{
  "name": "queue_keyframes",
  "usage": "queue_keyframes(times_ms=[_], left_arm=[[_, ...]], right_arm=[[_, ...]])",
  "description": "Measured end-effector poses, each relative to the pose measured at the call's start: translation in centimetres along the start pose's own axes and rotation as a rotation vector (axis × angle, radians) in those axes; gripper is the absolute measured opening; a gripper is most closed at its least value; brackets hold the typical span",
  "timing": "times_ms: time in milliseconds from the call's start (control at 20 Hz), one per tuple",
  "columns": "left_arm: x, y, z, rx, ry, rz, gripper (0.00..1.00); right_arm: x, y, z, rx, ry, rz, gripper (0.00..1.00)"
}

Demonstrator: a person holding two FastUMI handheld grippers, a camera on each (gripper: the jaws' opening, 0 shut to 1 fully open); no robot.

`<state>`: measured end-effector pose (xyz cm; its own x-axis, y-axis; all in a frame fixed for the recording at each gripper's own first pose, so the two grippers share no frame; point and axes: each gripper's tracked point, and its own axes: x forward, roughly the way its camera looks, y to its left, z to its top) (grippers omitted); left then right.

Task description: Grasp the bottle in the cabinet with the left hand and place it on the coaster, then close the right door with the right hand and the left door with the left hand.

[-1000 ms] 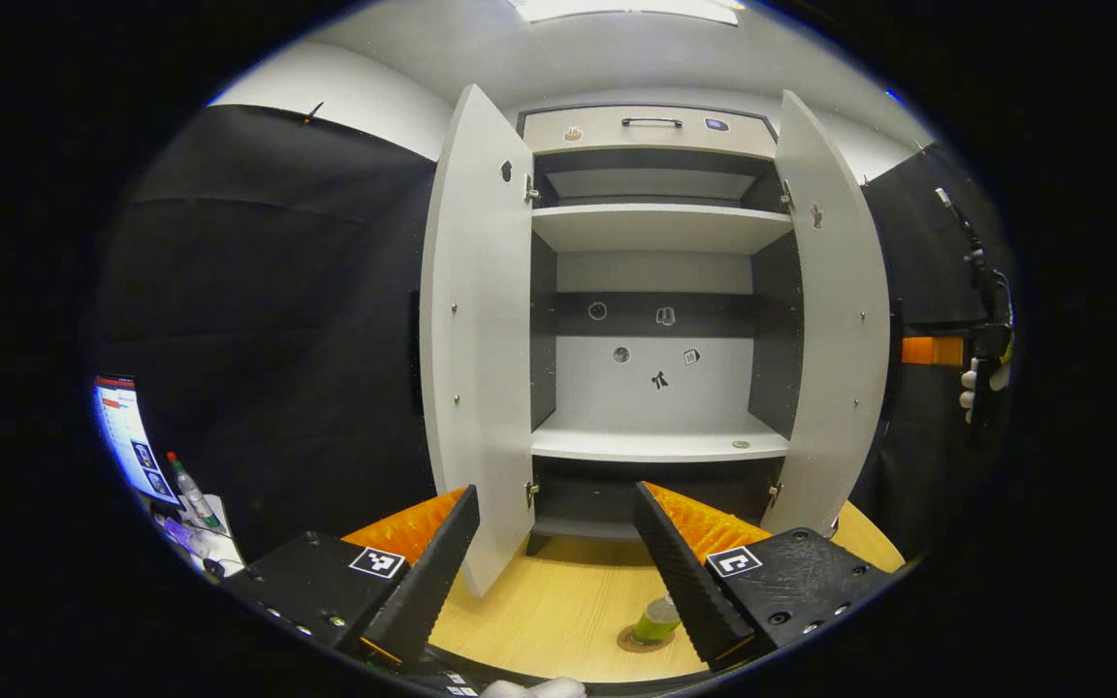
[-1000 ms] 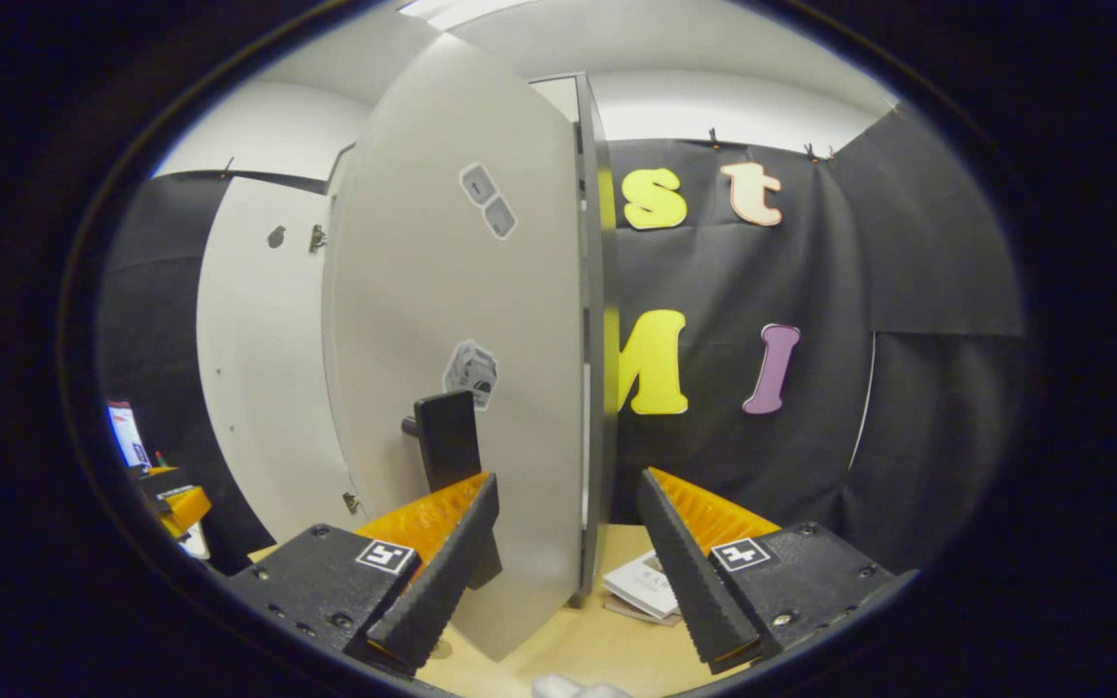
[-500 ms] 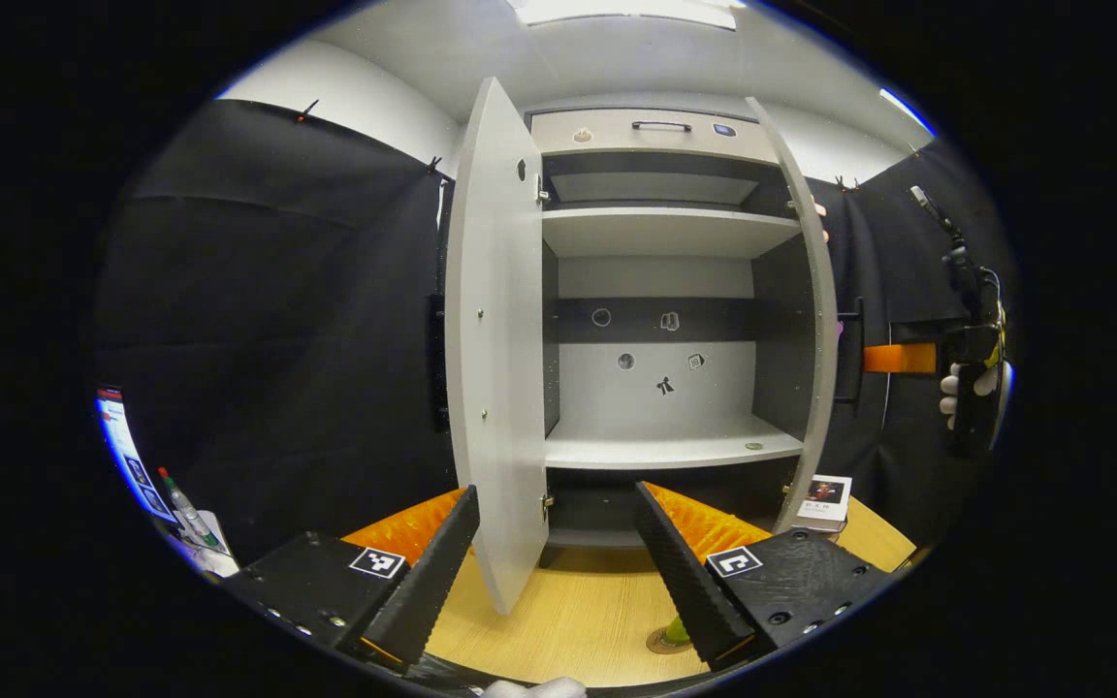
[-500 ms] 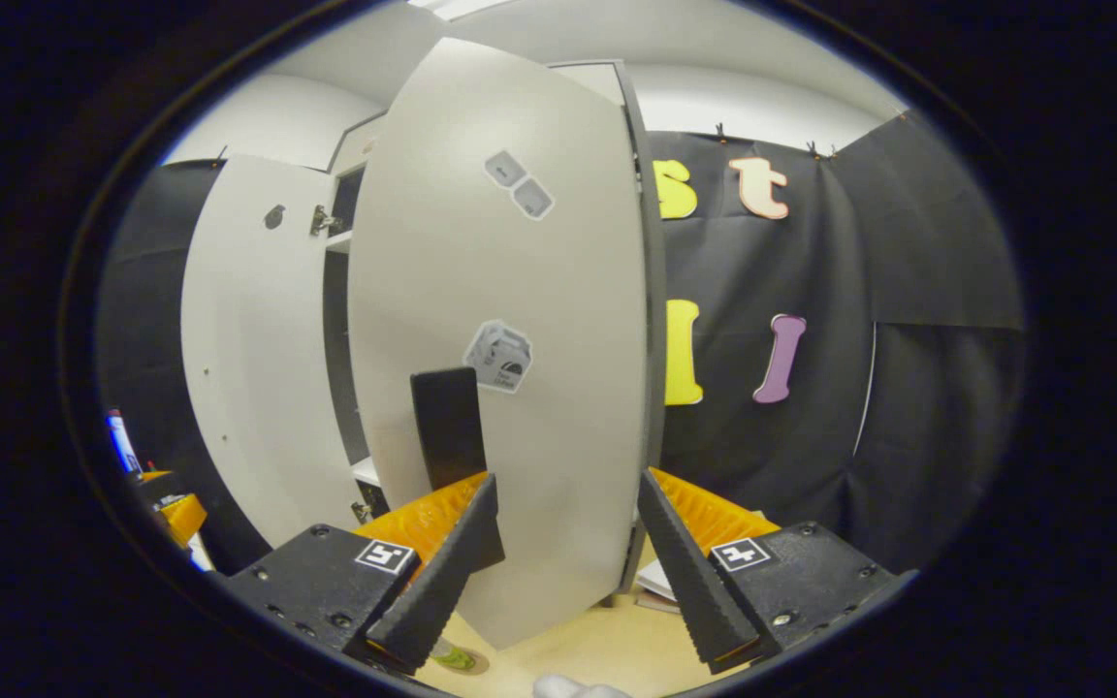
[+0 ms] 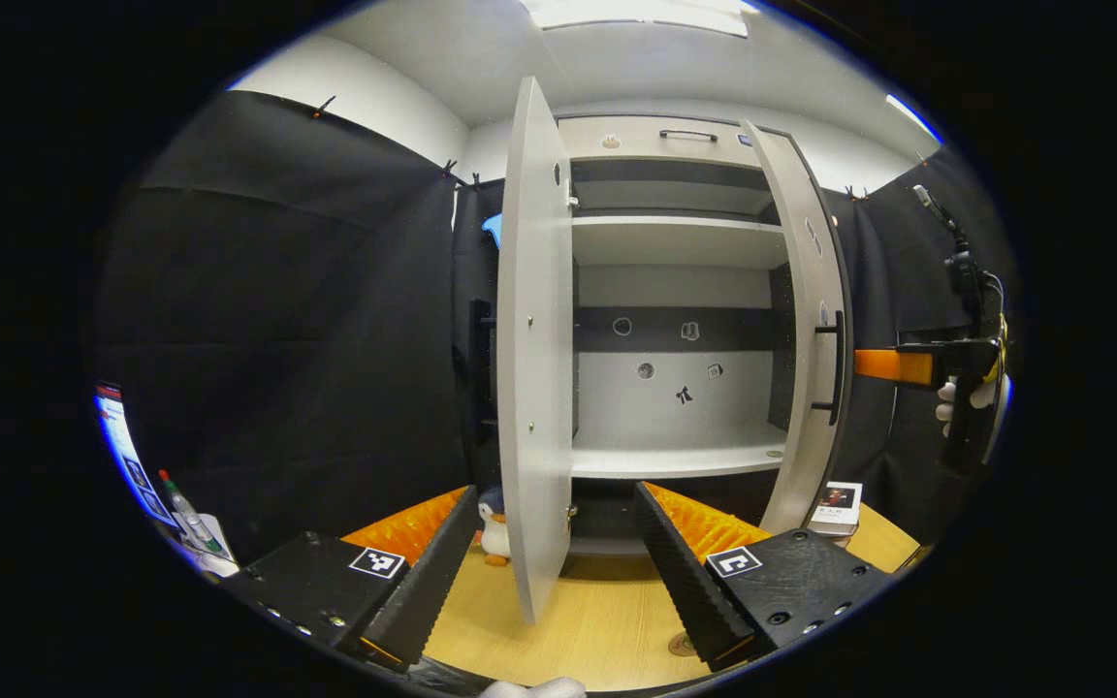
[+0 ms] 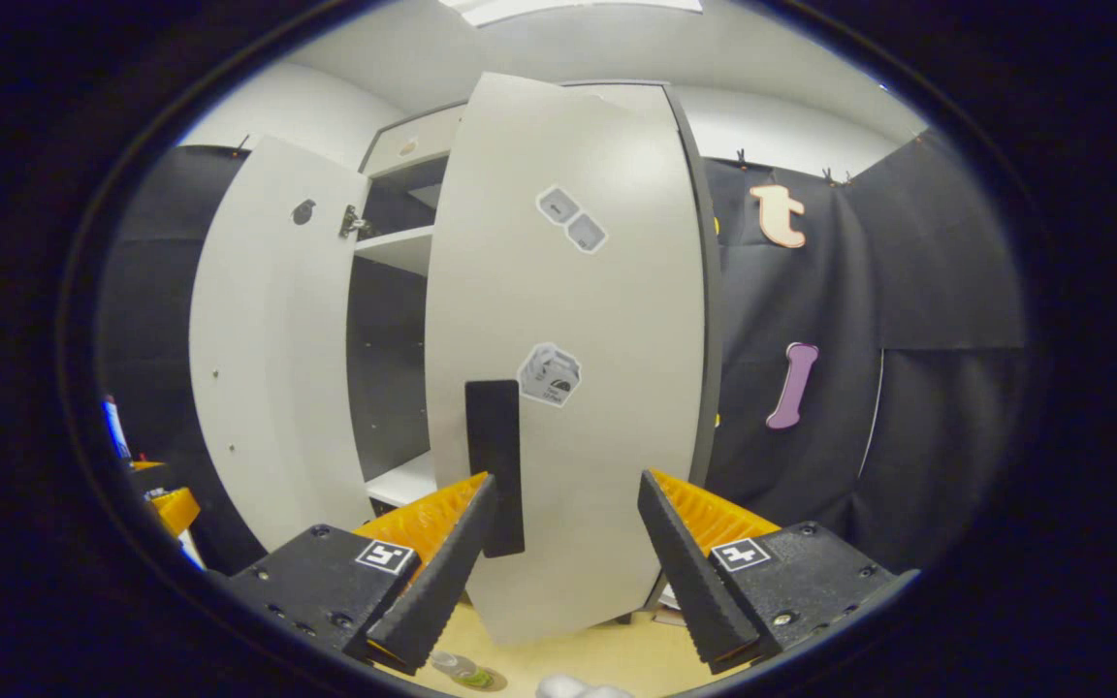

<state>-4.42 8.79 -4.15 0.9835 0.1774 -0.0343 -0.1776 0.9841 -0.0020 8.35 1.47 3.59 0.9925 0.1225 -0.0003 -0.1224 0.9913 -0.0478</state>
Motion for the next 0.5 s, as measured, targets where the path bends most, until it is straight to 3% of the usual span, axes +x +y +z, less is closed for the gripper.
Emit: queue_keyframes(times_ms=[200, 500], left_arm=[[0.8, 1.6, 0.4, -0.003, -0.001, -0.008, 0.97], [3.2, 7.3, 1.5, 0.035, -0.029, 0.046, 0.96]], right_arm=[[-1.2, 0.2, -0.5, -0.01, 0.013, -0.017, 0.94], [-3.9, 0.7, -1.8, -0.032, 0.032, -0.033, 0.94]])
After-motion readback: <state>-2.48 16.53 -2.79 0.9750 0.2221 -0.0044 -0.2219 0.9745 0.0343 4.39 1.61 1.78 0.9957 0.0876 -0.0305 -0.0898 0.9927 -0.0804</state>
